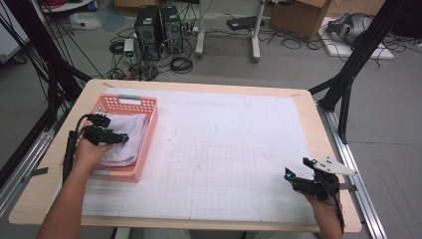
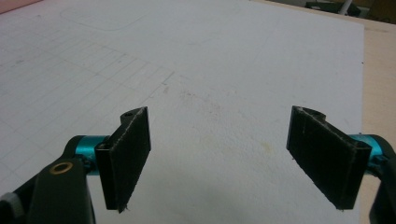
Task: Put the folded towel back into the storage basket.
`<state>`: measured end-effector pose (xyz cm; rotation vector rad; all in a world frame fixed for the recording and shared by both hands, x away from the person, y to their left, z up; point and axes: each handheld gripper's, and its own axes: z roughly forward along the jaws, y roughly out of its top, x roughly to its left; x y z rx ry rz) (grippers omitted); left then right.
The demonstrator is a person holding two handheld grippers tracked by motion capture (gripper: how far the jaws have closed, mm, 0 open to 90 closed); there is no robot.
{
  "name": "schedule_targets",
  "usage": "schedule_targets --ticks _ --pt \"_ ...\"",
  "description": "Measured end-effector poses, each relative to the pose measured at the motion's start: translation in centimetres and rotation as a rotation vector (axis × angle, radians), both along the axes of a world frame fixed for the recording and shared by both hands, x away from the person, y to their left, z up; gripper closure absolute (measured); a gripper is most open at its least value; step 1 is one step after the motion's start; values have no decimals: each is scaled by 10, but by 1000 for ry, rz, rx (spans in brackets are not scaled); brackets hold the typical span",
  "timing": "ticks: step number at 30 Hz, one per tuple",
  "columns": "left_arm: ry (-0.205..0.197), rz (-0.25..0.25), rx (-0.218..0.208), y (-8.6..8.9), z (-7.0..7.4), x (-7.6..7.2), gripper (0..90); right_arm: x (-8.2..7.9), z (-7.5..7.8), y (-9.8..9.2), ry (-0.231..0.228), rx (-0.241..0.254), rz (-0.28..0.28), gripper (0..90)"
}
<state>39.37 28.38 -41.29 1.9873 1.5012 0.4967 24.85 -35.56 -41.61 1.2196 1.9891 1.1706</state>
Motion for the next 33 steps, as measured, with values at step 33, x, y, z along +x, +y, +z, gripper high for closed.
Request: schedule_targets --ticks 33 --pt "-621 -354 -430 -85 63 -97 223 -1 5 1 -34 17 39 189"
